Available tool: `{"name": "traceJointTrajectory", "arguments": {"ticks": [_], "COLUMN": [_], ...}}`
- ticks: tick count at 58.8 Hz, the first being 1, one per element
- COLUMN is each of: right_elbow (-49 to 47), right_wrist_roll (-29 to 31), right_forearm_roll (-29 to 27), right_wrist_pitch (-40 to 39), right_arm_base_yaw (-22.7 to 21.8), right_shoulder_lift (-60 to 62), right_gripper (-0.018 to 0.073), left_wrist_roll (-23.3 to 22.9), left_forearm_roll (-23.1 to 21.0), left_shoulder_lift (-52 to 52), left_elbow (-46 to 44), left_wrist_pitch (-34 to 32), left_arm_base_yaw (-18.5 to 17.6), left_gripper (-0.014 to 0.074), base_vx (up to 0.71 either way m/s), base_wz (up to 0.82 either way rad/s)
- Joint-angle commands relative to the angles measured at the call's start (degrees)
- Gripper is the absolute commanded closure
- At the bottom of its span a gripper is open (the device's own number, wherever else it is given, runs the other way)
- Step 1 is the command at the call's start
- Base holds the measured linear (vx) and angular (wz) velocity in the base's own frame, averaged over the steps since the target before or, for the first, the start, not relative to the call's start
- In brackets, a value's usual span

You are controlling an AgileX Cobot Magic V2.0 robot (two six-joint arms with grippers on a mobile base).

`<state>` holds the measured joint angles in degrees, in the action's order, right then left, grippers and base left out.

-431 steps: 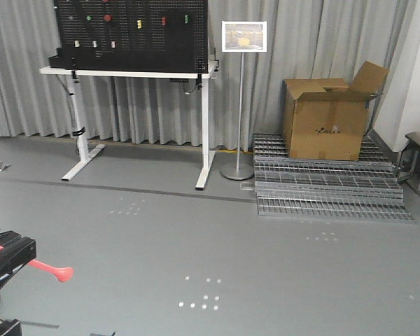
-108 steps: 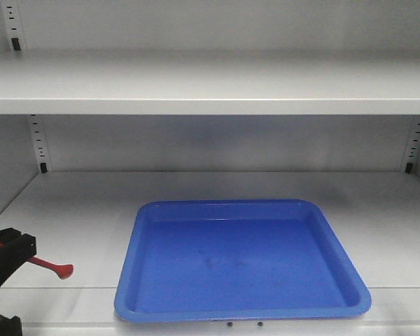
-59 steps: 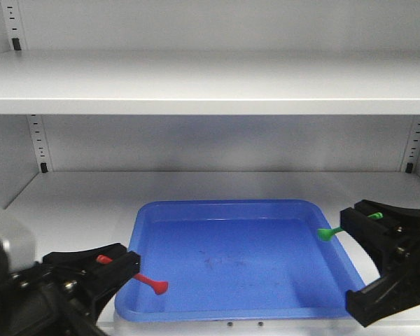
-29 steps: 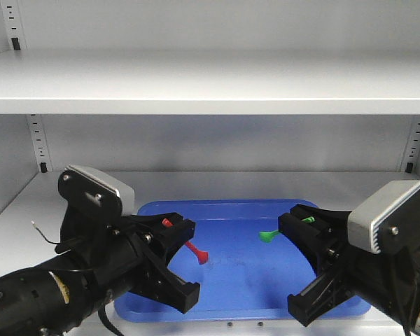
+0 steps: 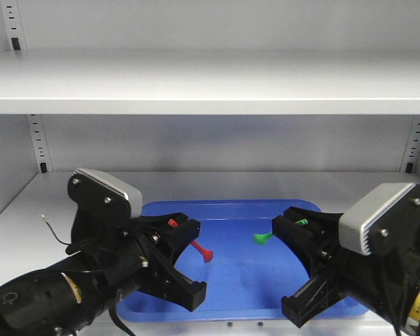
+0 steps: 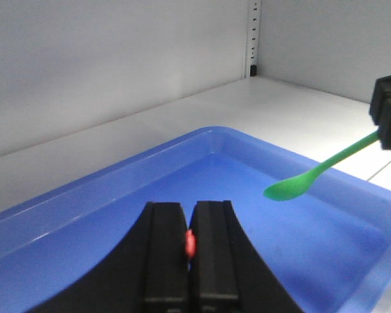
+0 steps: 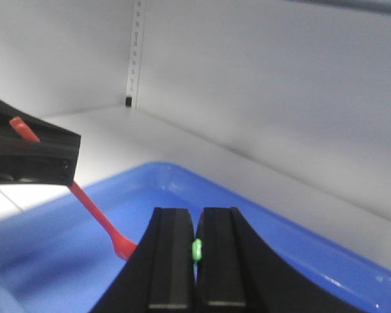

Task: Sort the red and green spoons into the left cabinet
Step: 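Lower both grippers over the blue tray and open to release spoons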

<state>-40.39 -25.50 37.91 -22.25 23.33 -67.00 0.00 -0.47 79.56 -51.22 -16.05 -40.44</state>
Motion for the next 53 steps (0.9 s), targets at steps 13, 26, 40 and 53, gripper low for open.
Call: {"name": "traceJointTrajectory", "arguments": {"ticks": [13, 26, 40, 53], "right_elbow": [-1.9, -1.9, -1.9, -1.9], "right_wrist_roll": [3.7, 3.7, 4.9, 1.5], "right_forearm_roll": [-0.5, -0.5, -0.5, -1.0], "right_wrist_pitch": [-4.0, -4.0, -3.9, 3.3], "right_arm_base_yaw": [0.2, 0.1, 0.1, 0.1], "right_shoulder_lift": [-0.9, -0.9, 0.4, 5.8], "right_gripper": [0.0153, -0.0030, -0.0032, 0.0068], "left_wrist_roll": [0.0, 0.0, 0.0, -0.4], "left_forearm_roll": [-0.2, -0.2, -0.2, -0.3], "left_shoulder_lift": [0.5, 1.1, -0.2, -4.6], "left_elbow": [-2.2, -2.2, -2.2, -2.2], "left_wrist_pitch": [-9.2, -10.7, -13.7, -6.9], "left_arm_base_yaw": [-0.2, -0.2, -0.2, -0.2], "left_gripper": [0.0188, 0.0087, 0.0092, 0.0191], "base_vx": [0.00, 0.00, 0.00, 0.00], "base_wz": [0.00, 0.00, 0.00, 0.00]}}
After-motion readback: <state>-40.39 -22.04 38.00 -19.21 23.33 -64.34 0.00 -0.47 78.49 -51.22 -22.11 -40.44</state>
